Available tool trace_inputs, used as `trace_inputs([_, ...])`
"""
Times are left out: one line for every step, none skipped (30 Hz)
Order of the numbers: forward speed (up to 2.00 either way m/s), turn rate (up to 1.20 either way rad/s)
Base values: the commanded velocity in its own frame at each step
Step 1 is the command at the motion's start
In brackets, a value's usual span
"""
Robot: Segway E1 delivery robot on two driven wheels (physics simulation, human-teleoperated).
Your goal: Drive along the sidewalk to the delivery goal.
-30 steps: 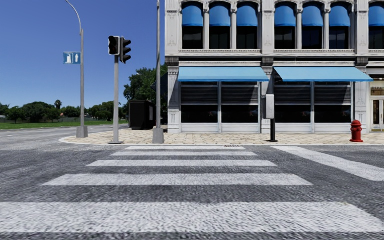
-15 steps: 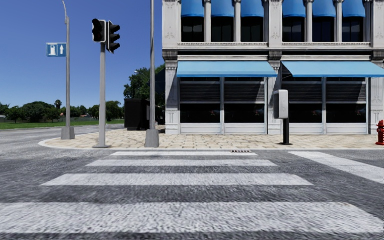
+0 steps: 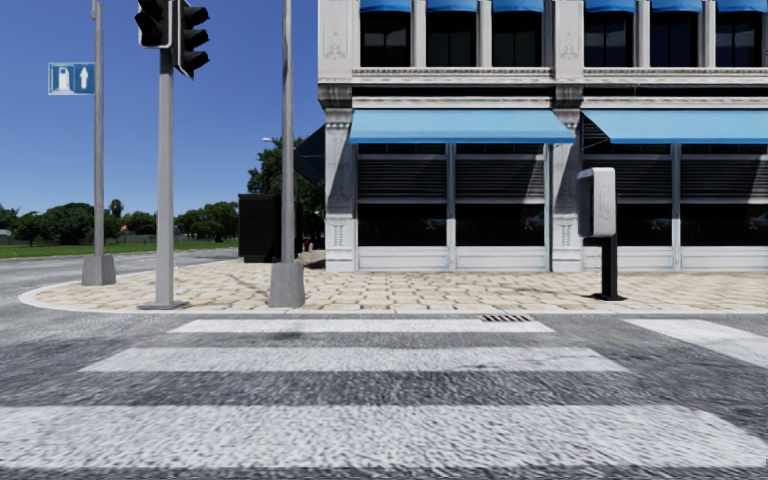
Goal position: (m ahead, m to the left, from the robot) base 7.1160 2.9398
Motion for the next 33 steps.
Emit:
trace_inputs([2.00, 0.00])
trace_inputs([2.00, 0.00])
trace_inputs([2.00, 0.00])
trace_inputs([2.00, 0.00])
trace_inputs([2.00, 0.00])
trace_inputs([2.00, 0.00])
trace_inputs([2.00, 0.00])
trace_inputs([2.00, 0.00])
trace_inputs([2.00, 0.00])
trace_inputs([2.00, 0.00])
trace_inputs([2.00, 0.00])
trace_inputs([2.00, 0.00])
trace_inputs([2.00, 0.00])
trace_inputs([2.00, 0.00])
trace_inputs([2.00, 0.00])
trace_inputs([2.00, 0.00])
trace_inputs([2.00, 0.00])
trace_inputs([2.00, 0.00])
trace_inputs([2.00, 0.00])
trace_inputs([2.00, 0.00])
trace_inputs([2.00, 0.00])
trace_inputs([2.00, 0.00])
trace_inputs([2.00, 0.00])
trace_inputs([2.00, 0.00])
trace_inputs([2.00, 0.00])
trace_inputs([2.00, 0.00])
trace_inputs([2.00, 0.00])
trace_inputs([2.00, 0.00])
trace_inputs([2.00, 0.00])
trace_inputs([2.00, 0.00])
trace_inputs([2.00, 0.00])
trace_inputs([2.00, 0.00])
trace_inputs([2.00, 0.00])
